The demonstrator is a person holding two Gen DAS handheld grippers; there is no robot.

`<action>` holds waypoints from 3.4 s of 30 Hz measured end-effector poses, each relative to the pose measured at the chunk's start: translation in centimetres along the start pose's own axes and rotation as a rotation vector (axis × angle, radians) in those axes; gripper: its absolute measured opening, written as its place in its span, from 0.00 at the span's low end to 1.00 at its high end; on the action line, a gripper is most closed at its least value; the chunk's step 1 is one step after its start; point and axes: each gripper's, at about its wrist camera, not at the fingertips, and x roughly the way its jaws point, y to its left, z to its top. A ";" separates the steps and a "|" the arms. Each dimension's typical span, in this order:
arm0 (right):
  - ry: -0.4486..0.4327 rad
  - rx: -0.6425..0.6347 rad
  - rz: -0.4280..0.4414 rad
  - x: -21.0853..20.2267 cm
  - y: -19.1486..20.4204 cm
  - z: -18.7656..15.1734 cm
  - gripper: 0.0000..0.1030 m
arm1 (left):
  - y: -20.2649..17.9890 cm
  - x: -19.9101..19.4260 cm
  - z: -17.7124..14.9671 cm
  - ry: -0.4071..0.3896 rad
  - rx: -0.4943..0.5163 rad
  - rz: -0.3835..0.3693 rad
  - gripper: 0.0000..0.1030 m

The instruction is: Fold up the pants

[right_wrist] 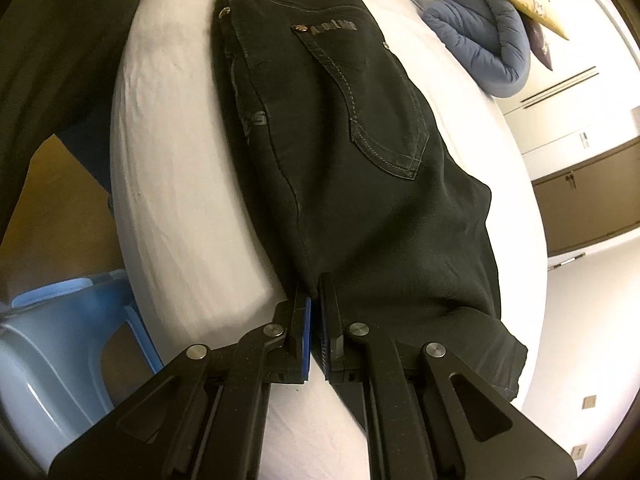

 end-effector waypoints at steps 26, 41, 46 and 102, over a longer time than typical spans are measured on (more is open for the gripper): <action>-0.356 1.931 0.484 5.4 -32.4 -33.4 0.68 | -5.4 13.0 3.0 0.126 -0.258 -0.064 0.66; -0.221 2.085 0.477 15.3 -37.3 -35.3 0.31 | -5.1 12.8 2.9 0.130 -0.271 -0.064 0.70; -0.218 2.058 0.455 16.9 -37.9 -34.8 0.08 | -5.3 12.9 3.0 0.128 -0.275 -0.062 0.70; -0.152 2.342 0.052 -1.0 -23.9 -50.5 0.19 | -7.5 14.7 4.5 0.172 -0.273 -0.049 0.99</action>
